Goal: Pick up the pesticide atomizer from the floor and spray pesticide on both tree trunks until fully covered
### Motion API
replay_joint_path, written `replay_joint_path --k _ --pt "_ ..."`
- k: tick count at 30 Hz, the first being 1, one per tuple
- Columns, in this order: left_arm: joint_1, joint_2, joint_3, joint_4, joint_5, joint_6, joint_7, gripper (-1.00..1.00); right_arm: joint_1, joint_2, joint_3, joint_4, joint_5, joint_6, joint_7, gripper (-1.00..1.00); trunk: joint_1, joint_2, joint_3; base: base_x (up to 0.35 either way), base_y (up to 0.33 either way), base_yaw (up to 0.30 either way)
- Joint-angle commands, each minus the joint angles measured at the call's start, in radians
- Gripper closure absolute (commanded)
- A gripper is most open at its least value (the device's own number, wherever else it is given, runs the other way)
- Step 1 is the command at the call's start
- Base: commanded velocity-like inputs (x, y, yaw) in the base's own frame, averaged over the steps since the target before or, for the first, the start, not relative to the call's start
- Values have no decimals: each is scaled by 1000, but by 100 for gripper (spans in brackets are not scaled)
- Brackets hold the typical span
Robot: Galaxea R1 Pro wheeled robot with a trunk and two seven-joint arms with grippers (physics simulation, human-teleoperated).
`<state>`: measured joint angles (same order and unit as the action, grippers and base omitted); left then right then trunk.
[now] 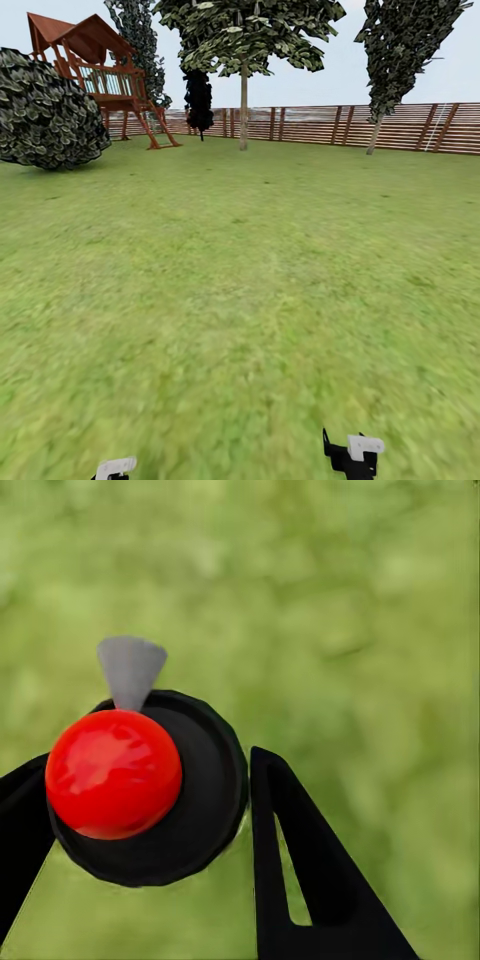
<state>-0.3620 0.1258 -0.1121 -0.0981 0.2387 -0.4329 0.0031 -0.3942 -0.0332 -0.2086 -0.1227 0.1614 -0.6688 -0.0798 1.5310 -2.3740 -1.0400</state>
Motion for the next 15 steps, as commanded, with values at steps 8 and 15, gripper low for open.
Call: replay_joint_path --k 8,15 --pt "0 0 0 0 0 -1 0 100 0 0 0 0 0 1 0 -100 0 0 0 338 0 0" --pt "0 0 0 0 0 0 0 100 0 1 0 0 0 1 0 -100 0 0 0 338 0 0"
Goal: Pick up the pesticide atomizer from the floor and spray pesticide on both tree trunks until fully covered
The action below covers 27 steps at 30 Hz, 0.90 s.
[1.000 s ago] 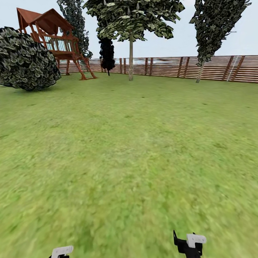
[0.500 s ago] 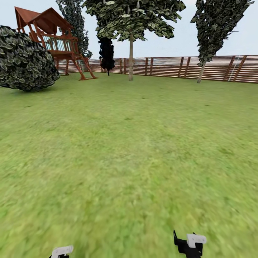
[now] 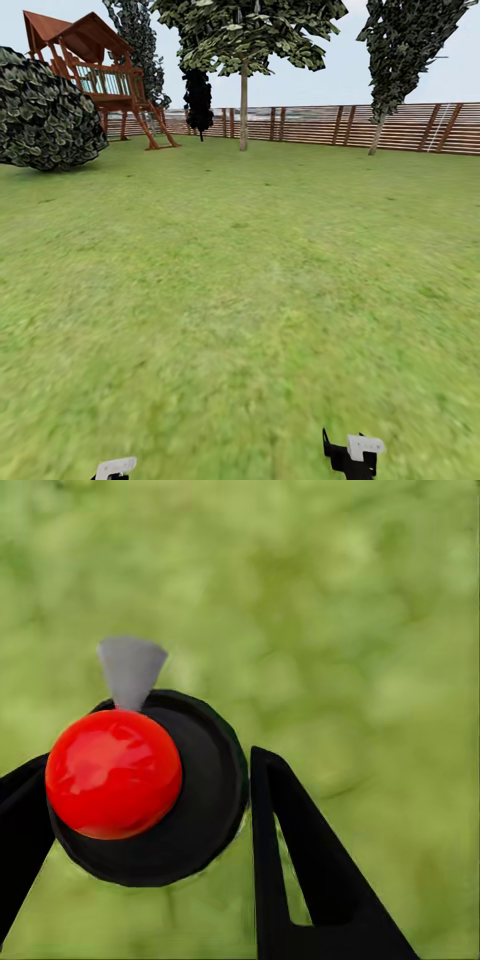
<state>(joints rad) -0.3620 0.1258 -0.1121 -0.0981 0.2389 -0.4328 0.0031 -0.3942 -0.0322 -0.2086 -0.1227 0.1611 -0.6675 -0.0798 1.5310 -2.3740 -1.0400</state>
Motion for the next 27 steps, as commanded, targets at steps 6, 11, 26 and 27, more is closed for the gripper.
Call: replay_joint_path --k 6,11,26,27 --pt "0 0 0 0 0 0 0 100 0 0 0 -1 0 -1 0 -100 0 0 0 338 0 0" --pt "0 0 0 0 0 -1 0 100 0 0 0 0 0 -1 0 -100 0 0 0 338 0 0" --pt "0 0 0 0 -1 0 0 100 0 0 0 0 0 -1 0 -100 0 0 0 338 0 0" --pt "0 0 0 0 0 0 0 100 0 0 0 0 0 -1 0 -100 0 0 0 338 0 0"
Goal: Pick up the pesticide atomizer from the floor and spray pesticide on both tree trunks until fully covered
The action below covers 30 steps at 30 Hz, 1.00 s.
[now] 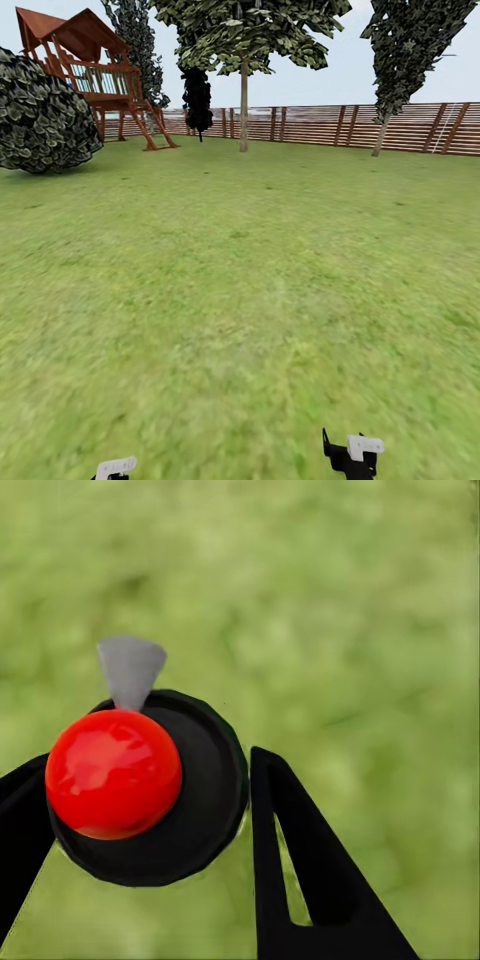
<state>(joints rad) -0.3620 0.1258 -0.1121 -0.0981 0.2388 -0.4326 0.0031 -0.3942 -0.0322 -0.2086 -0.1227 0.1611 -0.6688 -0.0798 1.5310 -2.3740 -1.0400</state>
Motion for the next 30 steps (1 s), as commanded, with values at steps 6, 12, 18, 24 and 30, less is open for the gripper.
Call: replay_joint_path --k 6,12,18,24,30 --pt "0 0 0 0 0 2 0 100 0 0 0 0 0 0 0 -100 0 0 0 338 0 0" --pt "0 0 1 1 -1 4 0 100 0 0 0 0 0 0 -1 -100 0 0 0 338 0 0" --pt "0 2 2 0 0 2 0 100 0 0 0 0 0 0 -2 -100 0 0 0 338 0 0" --pt "0 2 2 0 -1 3 0 100 0 0 0 0 0 0 -2 -100 0 0 0 338 0 0" --pt "0 2 2 0 0 2 0 100 0 0 0 0 0 0 -2 -100 0 0 0 338 0 0"
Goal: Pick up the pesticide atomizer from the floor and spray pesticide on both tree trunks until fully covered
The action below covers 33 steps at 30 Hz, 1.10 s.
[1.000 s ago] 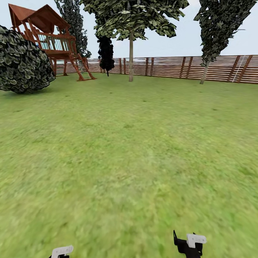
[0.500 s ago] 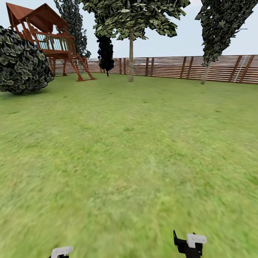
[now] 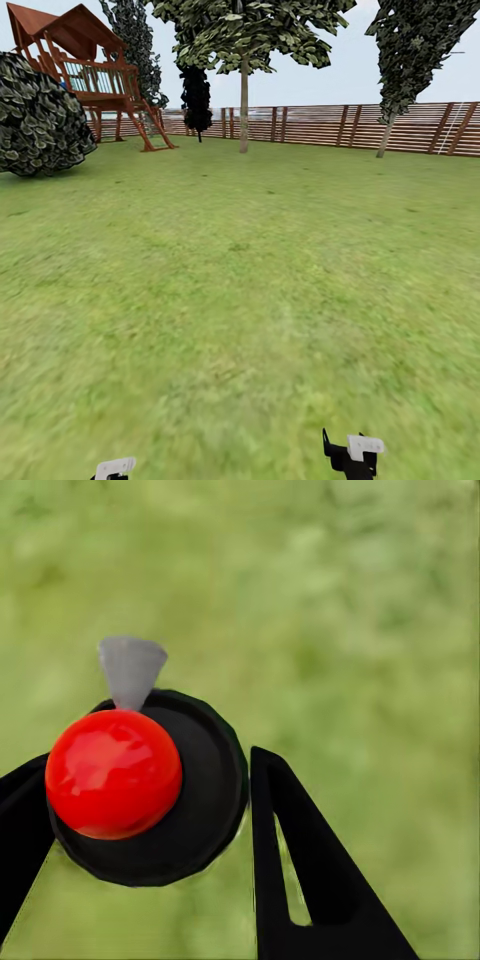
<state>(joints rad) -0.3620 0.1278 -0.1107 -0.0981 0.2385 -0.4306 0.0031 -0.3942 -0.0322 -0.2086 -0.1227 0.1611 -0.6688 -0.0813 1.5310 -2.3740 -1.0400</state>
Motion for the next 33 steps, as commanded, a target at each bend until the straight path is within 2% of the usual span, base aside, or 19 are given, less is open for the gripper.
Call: replay_joint_path --k 1,33 --pt "0 0 0 0 0 0 0 100 0 0 0 0 0 0 0 -100 0 0 0 338 0 0" --pt "0 0 0 1 -1 -2 1 100 0 0 0 -2 0 0 0 -100 0 0 0 338 0 0"
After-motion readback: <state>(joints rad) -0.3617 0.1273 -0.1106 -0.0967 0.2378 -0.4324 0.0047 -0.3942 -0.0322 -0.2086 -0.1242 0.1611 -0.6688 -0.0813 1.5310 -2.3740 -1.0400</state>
